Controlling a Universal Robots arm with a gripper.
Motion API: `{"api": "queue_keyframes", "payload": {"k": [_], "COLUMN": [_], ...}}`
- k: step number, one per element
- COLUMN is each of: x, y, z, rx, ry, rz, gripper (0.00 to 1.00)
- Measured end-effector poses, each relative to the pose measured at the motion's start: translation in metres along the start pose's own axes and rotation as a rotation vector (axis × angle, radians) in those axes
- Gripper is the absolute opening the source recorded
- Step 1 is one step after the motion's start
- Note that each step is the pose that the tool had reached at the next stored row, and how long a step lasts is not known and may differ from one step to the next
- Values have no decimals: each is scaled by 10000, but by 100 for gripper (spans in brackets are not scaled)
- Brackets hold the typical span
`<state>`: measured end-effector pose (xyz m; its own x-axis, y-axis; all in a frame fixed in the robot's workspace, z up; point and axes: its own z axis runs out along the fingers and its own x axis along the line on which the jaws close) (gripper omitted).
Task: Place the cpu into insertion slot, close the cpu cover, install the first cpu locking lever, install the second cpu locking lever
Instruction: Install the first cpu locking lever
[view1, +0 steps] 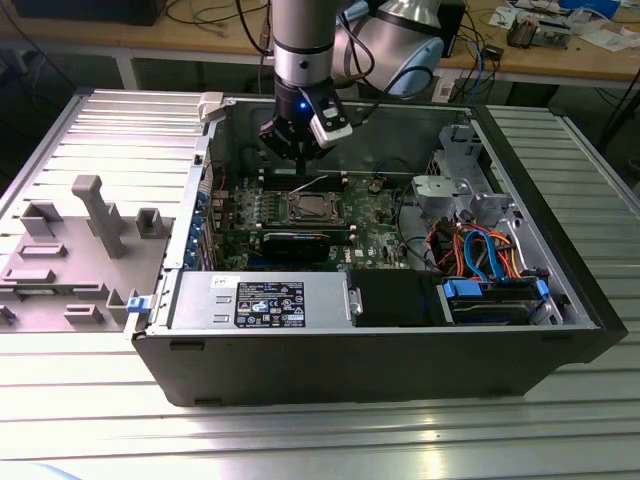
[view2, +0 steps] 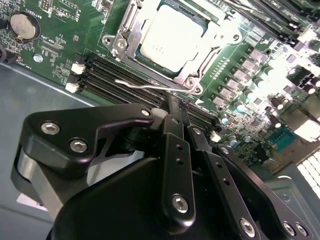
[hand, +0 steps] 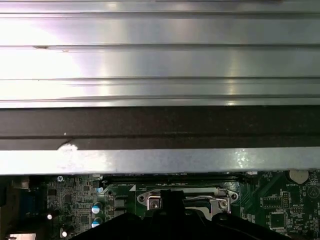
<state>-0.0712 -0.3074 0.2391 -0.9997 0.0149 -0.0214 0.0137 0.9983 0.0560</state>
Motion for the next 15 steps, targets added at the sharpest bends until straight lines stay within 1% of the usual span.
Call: {"api": "queue_keyframes", "payload": {"k": [3, 7, 11, 15], "x": [-22, -75, -92, -117], "y": [12, 20, 28, 37], "z": [21, 52, 75, 109], "rx": [2, 2, 1, 5], "ry": [1, 6, 5, 0], "rz": [-30, -45, -37, 73], "gripper": [11, 11, 11, 11]}}
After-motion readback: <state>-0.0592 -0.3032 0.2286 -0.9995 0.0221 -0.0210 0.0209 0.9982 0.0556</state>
